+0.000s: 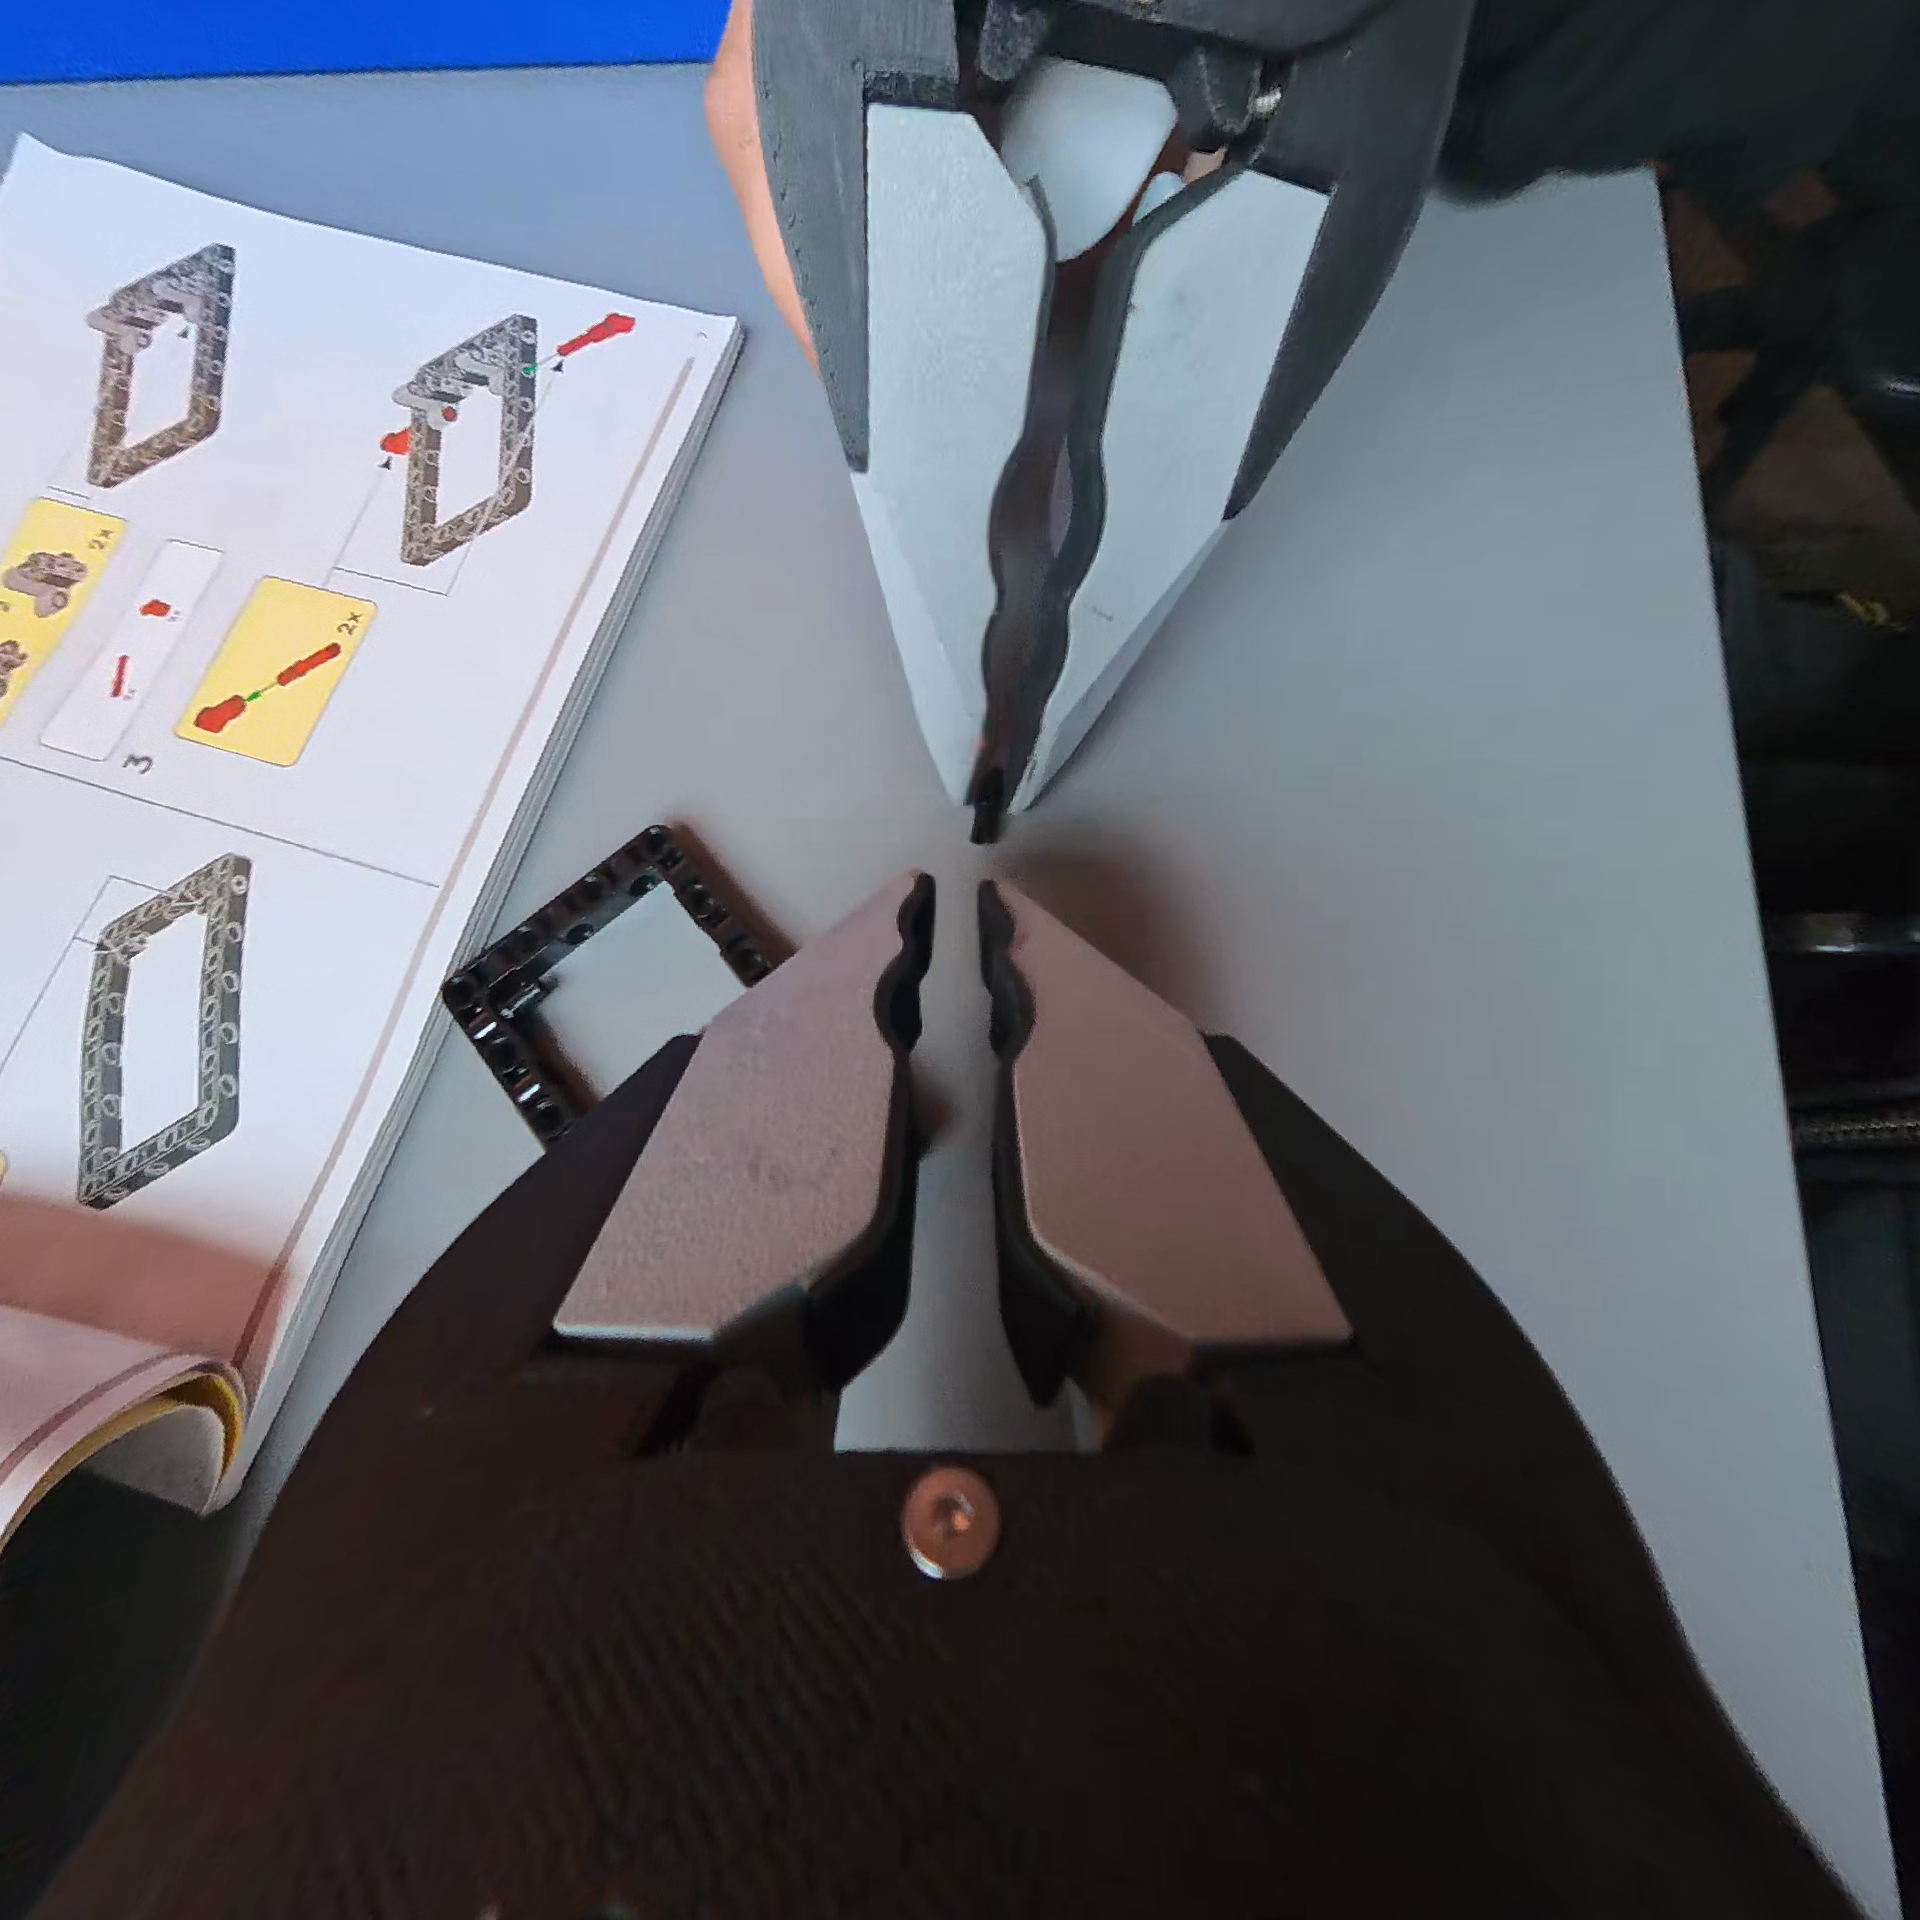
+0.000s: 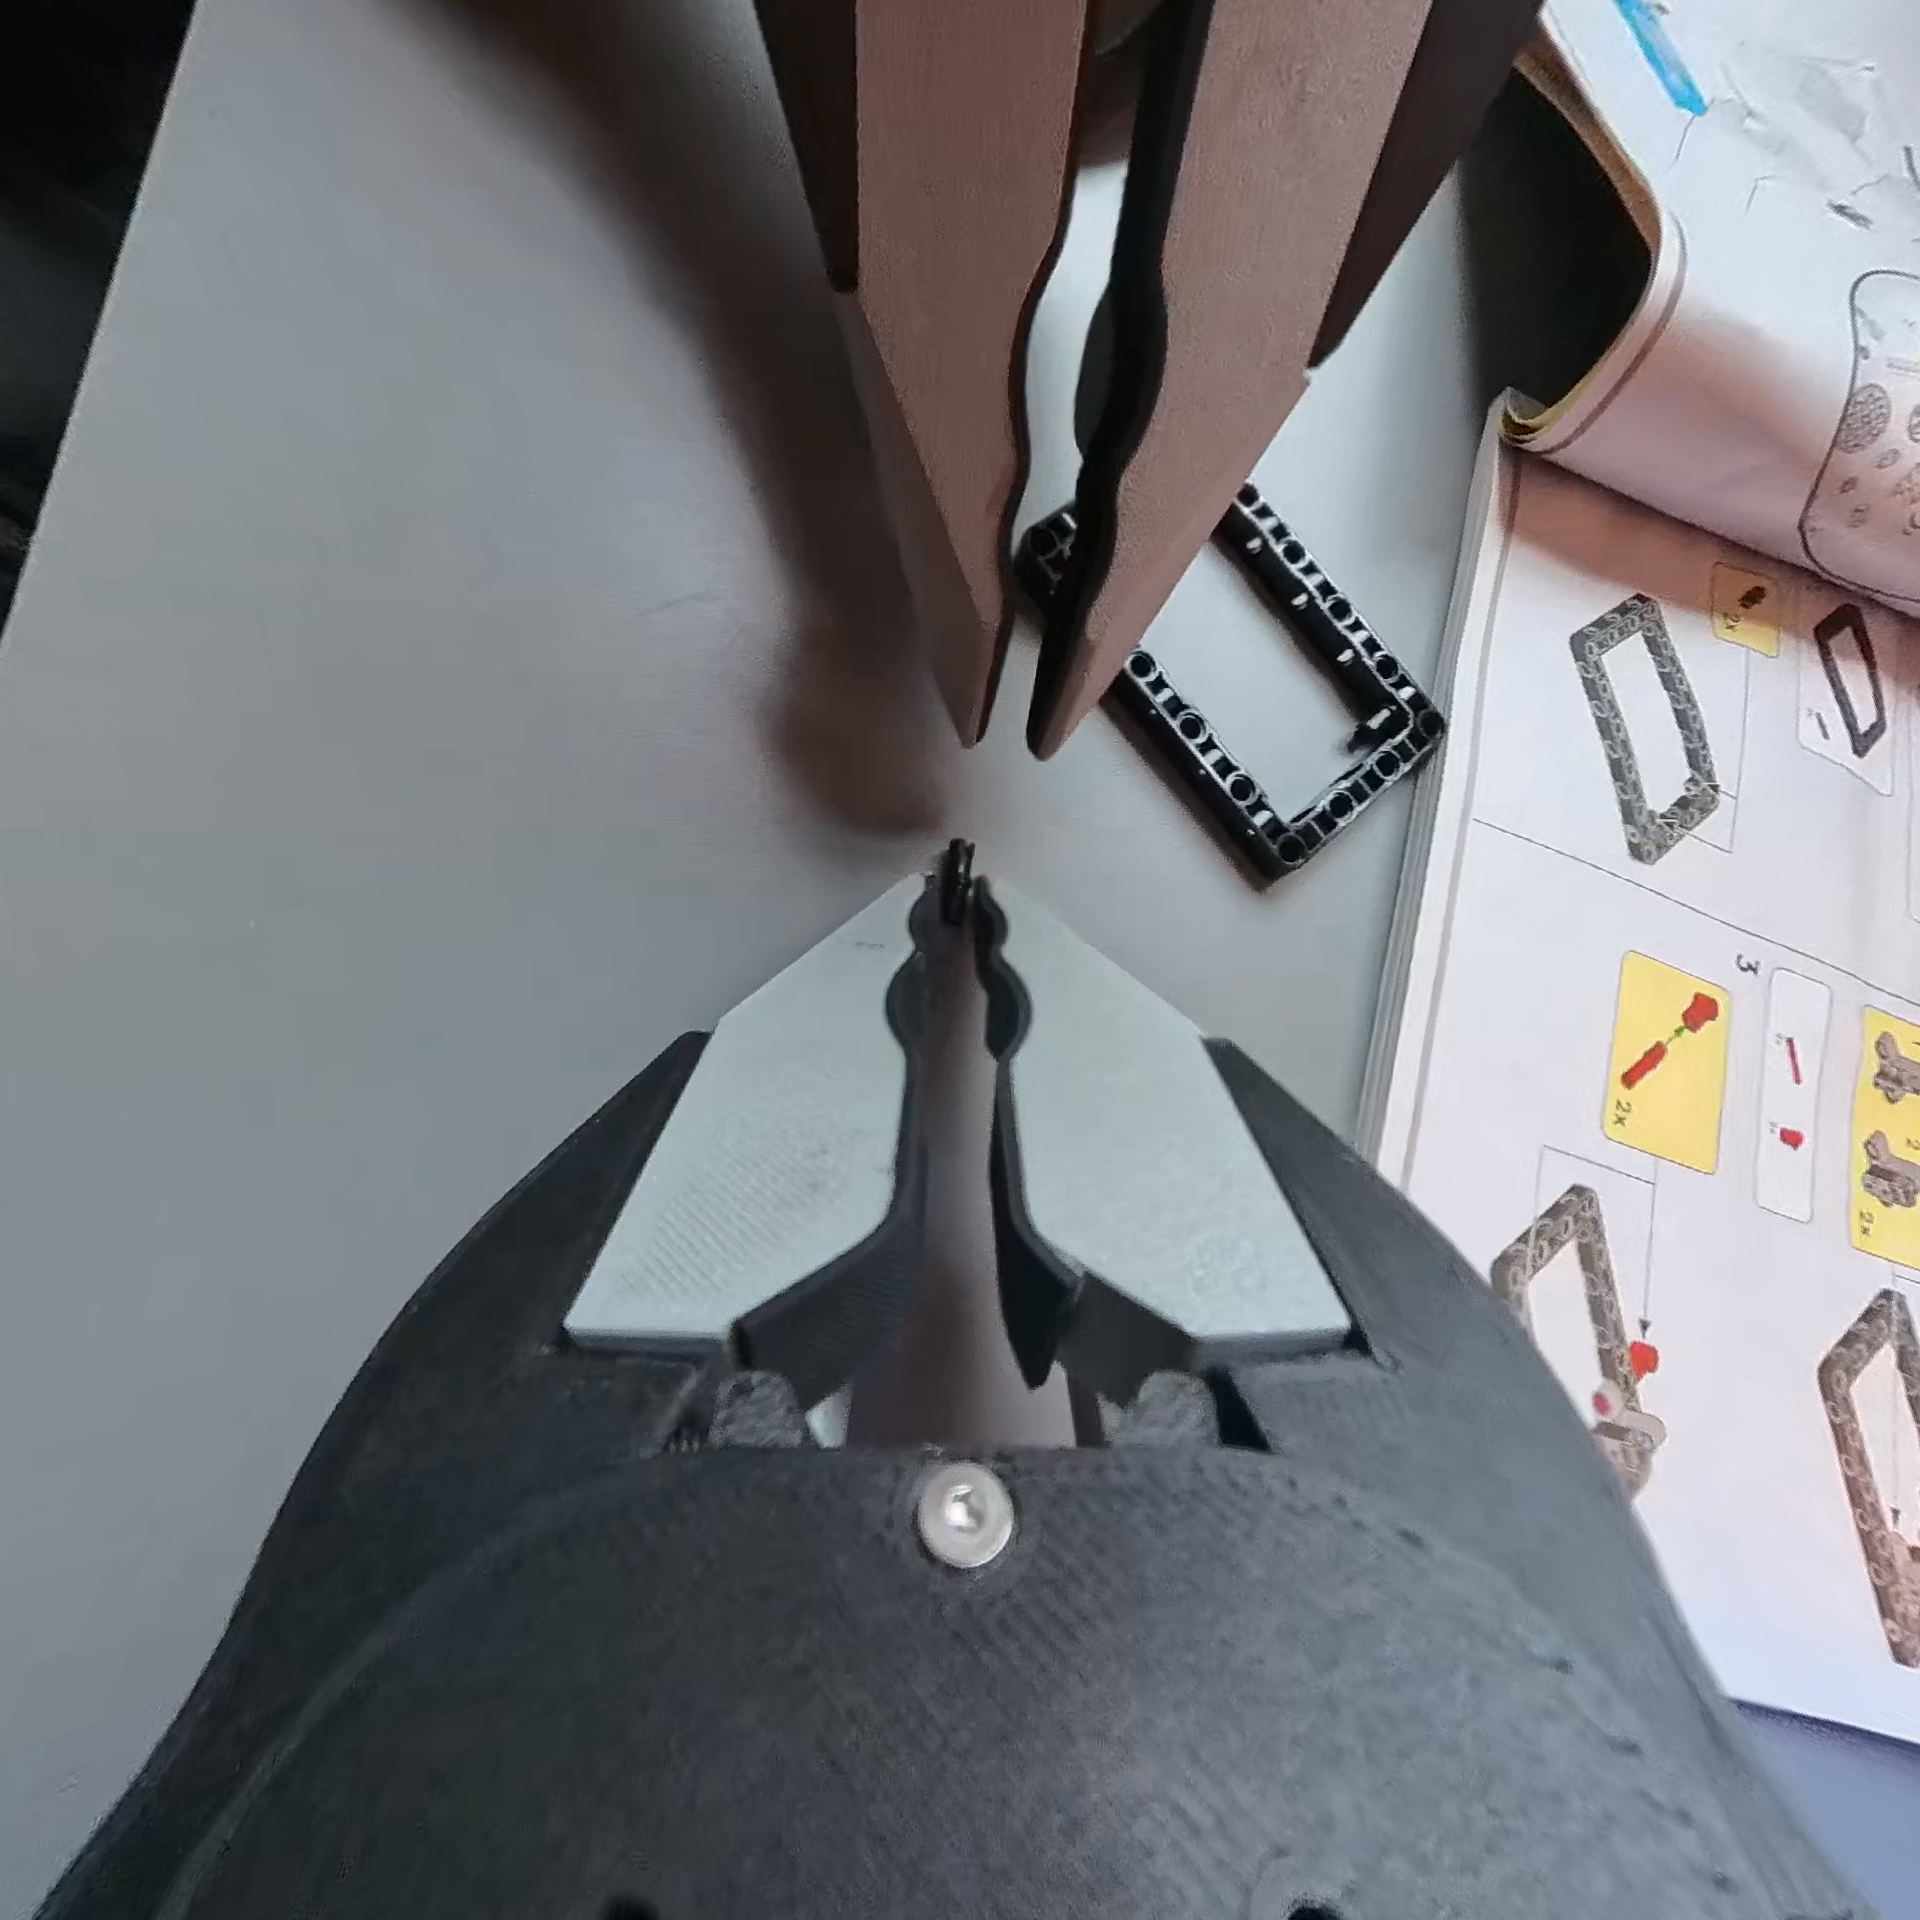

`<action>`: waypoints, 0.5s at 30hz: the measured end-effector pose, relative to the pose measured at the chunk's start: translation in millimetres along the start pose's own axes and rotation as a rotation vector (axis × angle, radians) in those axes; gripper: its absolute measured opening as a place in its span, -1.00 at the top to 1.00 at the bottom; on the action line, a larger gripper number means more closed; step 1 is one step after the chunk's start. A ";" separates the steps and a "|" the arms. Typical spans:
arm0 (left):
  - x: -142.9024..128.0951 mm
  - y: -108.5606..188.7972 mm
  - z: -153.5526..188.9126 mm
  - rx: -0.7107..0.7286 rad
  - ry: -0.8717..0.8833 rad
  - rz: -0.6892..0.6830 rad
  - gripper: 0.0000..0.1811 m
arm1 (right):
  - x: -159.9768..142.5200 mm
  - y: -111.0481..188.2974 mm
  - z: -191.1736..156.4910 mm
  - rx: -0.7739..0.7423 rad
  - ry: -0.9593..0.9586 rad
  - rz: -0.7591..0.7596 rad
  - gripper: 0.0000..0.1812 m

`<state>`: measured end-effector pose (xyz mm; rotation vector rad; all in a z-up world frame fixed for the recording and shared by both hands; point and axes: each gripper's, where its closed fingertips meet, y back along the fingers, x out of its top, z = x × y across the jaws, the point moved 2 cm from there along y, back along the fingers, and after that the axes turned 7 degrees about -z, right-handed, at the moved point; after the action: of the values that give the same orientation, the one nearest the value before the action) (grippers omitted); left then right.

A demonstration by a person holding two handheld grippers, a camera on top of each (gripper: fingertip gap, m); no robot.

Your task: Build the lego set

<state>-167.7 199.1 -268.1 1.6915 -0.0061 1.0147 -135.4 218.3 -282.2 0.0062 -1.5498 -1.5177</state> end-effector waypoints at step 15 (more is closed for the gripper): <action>5.1 -11.1 1.1 0.047 -0.025 -0.009 0.96 | 9.1 9.5 2.6 -0.142 0.095 0.063 0.99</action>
<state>-158.5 205.0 -273.7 1.7453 0.0093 0.9942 -136.6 217.3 -268.8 -0.0503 -1.3529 -1.5522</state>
